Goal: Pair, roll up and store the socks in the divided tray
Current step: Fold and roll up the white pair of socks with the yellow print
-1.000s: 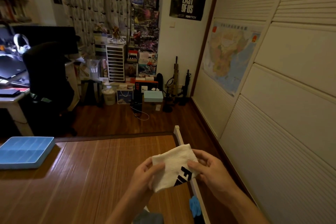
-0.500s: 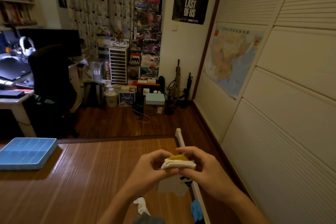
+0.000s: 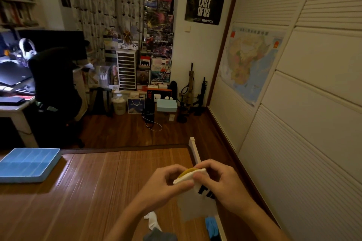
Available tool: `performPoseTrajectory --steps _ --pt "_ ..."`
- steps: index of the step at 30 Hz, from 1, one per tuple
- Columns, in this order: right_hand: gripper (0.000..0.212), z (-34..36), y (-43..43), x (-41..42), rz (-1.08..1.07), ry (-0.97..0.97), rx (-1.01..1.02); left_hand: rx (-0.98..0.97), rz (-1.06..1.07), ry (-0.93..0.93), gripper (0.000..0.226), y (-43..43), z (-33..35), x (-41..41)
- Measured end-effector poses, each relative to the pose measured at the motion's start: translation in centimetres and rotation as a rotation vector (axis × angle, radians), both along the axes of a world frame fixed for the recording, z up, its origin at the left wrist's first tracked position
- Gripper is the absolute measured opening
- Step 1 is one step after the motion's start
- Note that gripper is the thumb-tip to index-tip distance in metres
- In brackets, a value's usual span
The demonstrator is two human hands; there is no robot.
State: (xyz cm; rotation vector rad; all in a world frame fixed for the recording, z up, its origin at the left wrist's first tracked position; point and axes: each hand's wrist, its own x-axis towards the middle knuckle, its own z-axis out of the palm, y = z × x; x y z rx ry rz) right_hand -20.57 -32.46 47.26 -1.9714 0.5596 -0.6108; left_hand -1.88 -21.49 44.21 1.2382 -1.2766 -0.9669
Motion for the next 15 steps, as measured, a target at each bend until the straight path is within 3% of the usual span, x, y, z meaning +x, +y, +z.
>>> performPoseTrajectory --steps 4,7,11,15 --pt "0.038 -0.9 -0.5 0.3 -0.059 -0.022 0.150 -0.001 0.108 0.063 0.031 -0.6 -0.3 -0.1" --pt "0.055 -1.8 -1.4 0.0 0.029 0.125 0.359 0.075 0.164 0.488 0.047 -0.8 -1.1 0.1" --pt "0.043 -3.4 -2.8 -1.0 -0.035 0.033 0.552 0.172 0.203 0.710 0.054 -0.7 -2.2 0.4" --pt "0.038 -4.5 -3.1 -0.7 -0.165 -0.104 0.724 0.262 0.108 0.742 0.066 -0.5 -3.2 -0.3"
